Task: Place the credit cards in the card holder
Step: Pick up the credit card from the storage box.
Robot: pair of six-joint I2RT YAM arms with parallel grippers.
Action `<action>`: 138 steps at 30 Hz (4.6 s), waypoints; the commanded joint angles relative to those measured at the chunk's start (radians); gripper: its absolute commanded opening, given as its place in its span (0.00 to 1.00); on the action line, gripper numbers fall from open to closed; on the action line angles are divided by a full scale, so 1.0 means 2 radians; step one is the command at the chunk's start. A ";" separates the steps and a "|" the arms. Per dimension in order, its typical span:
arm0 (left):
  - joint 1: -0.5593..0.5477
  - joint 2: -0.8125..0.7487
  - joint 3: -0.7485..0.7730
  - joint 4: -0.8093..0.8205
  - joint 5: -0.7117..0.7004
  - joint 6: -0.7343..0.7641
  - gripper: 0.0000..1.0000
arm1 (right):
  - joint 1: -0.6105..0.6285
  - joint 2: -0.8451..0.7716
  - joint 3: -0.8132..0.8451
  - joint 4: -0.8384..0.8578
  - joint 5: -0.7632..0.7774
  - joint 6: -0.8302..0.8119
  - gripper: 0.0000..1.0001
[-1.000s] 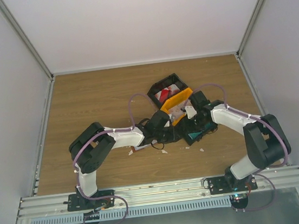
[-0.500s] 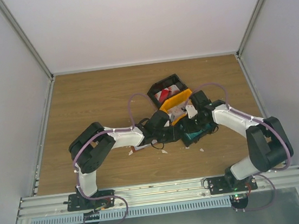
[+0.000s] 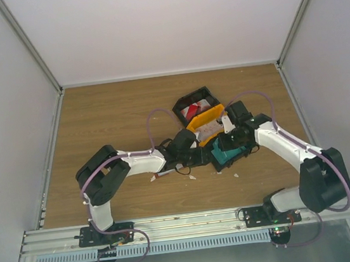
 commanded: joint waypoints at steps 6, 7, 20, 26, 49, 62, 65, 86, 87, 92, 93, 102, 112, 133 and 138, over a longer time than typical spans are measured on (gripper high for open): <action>0.008 -0.062 -0.024 0.075 0.012 0.016 0.61 | -0.020 -0.046 0.013 0.003 -0.021 -0.002 0.01; 0.011 -0.065 -0.026 0.081 0.023 0.015 0.63 | -0.024 -0.050 0.011 0.005 -0.032 -0.002 0.01; 0.041 -0.083 -0.010 0.158 0.138 0.026 0.82 | -0.122 -0.151 -0.008 0.101 -0.318 0.051 0.01; 0.054 -0.109 -0.009 0.199 0.170 0.025 0.83 | -0.130 -0.168 -0.018 0.121 -0.392 0.060 0.01; 0.095 -0.134 -0.036 0.292 0.219 -0.026 0.51 | -0.132 -0.177 -0.046 0.161 -0.456 0.070 0.01; 0.093 -0.130 -0.040 0.332 0.278 -0.052 0.11 | -0.132 -0.184 -0.050 0.202 -0.474 0.098 0.01; 0.094 -0.131 -0.037 0.337 0.283 -0.054 0.01 | -0.132 -0.191 -0.050 0.209 -0.479 0.106 0.01; 0.109 -0.169 -0.047 0.331 0.289 -0.037 0.00 | -0.150 -0.217 -0.051 0.176 -0.414 0.075 0.25; 0.110 -0.169 -0.048 0.331 0.290 -0.038 0.00 | -0.150 -0.216 -0.052 0.176 -0.414 0.075 0.25; 0.110 -0.168 -0.049 0.333 0.288 -0.040 0.00 | -0.150 -0.211 -0.056 0.177 -0.418 0.071 0.20; 0.110 -0.167 -0.049 0.335 0.289 -0.042 0.00 | -0.150 -0.211 -0.057 0.178 -0.420 0.070 0.18; 0.110 -0.160 -0.047 0.350 0.293 -0.055 0.00 | -0.150 -0.213 -0.053 0.177 -0.441 0.059 0.21; 0.110 -0.169 -0.048 0.306 0.254 -0.034 0.00 | -0.150 -0.238 -0.050 0.195 -0.425 0.063 0.45; 0.110 -0.159 -0.046 0.322 0.270 -0.044 0.00 | -0.150 -0.226 -0.058 0.195 -0.435 0.059 0.33; 0.109 -0.157 -0.046 0.330 0.278 -0.048 0.00 | -0.149 -0.221 -0.062 0.192 -0.439 0.056 0.27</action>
